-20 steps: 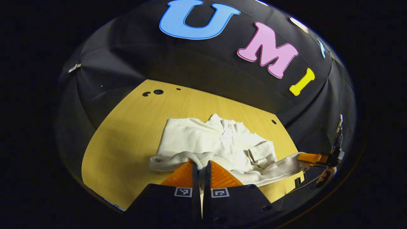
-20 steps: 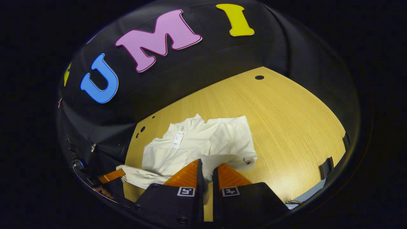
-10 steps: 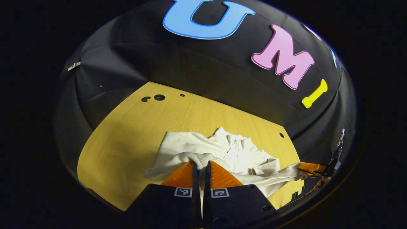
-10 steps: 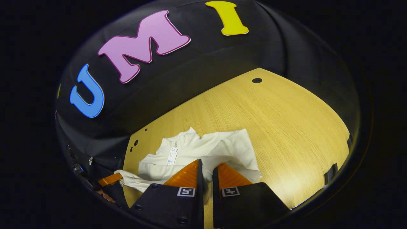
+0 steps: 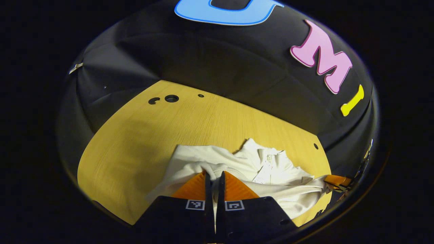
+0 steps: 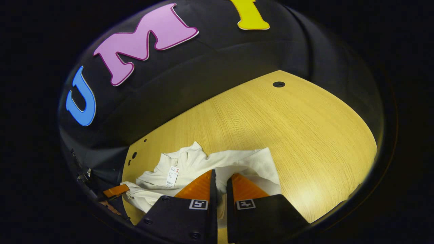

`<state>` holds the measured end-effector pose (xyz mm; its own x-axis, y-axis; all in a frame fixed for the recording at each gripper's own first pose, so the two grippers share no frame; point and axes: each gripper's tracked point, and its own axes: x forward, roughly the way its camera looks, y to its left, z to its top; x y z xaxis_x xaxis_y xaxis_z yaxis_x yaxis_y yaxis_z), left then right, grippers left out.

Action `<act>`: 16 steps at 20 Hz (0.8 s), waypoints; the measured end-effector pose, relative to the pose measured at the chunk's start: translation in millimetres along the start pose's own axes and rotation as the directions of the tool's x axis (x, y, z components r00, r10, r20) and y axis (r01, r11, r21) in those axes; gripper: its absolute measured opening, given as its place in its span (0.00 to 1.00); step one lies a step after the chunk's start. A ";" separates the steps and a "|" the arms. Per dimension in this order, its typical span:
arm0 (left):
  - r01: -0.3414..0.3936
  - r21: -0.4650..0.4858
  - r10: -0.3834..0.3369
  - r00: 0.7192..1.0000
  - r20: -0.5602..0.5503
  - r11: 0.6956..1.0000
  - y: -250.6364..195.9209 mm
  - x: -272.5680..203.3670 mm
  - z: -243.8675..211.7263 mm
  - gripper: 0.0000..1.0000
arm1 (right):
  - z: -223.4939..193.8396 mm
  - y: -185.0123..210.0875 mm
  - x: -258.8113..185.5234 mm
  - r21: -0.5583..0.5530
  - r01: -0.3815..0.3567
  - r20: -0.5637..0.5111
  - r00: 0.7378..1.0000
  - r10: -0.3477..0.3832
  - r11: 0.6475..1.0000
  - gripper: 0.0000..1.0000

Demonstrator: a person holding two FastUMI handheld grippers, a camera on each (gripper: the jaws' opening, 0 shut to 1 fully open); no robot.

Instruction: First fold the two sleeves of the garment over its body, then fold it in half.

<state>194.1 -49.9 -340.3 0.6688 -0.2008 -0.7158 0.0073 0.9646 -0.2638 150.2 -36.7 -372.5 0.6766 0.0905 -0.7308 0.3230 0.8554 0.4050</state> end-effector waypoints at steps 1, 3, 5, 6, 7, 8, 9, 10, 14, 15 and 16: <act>-0.008 0.010 0.008 1.000 -0.014 1.000 0.9 6.5 -4.2 0.07 | -1.9 -1.6 7.4 -0.006 0.004 -0.010 1.000 -0.004 1.000 0.16; -0.024 0.020 0.025 0.999 -0.036 1.000 2.6 26.0 -8.5 0.07 | -5.5 -5.8 21.1 -0.017 0.013 -0.028 1.000 -0.013 1.000 0.16; -0.038 0.031 0.040 0.998 -0.054 0.999 5.1 37.2 -14.1 0.07 | -9.5 -9.7 35.1 -0.017 0.022 -0.046 0.999 -0.023 1.000 0.16; -0.047 0.039 0.050 0.997 -0.064 0.998 6.9 41.7 -17.3 0.07 | -11.5 -10.4 41.8 -0.018 0.024 -0.054 0.998 -0.025 1.000 0.16; -0.055 0.043 0.058 0.996 -0.072 0.998 8.0 46.0 -20.2 0.07 | -14.8 -11.4 47.7 -0.024 0.027 -0.064 0.998 -0.028 0.999 0.16; -0.060 0.048 0.063 0.995 -0.080 0.997 8.8 50.1 -23.0 0.07 | -19.1 -13.1 52.6 -0.033 0.030 -0.076 0.997 -0.032 0.999 0.16; -0.063 0.052 0.068 0.993 -0.092 0.997 9.7 52.8 -27.0 0.07 | -23.5 -15.5 57.3 -0.043 0.036 -0.087 0.995 -0.039 0.998 0.16; -0.067 0.057 0.072 0.992 -0.100 0.996 9.8 55.6 -30.1 0.07 | -28.5 -17.5 62.1 -0.055 0.041 -0.101 0.994 -0.046 0.998 0.17; -0.070 0.056 0.075 0.992 -0.103 0.996 10.5 59.6 -31.4 0.08 | -32.1 -18.2 68.4 -0.083 0.043 -0.104 0.993 -0.052 0.996 0.21; -0.066 0.050 0.071 0.992 -0.106 0.997 10.4 59.5 -32.1 0.10 | -32.0 -17.4 68.1 -0.078 0.037 -0.105 0.993 -0.045 0.996 0.23; -0.061 0.044 0.065 0.992 -0.107 0.997 10.6 59.5 -32.2 0.12 | -32.0 -14.4 68.1 -0.067 0.026 -0.111 0.993 -0.033 0.997 0.27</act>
<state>210.1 -57.1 -406.5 0.5846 -0.1544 -0.7965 -0.0008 0.9816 -0.1908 170.5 -26.5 -445.7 0.5879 0.1183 -0.8002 0.2955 0.8895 0.3486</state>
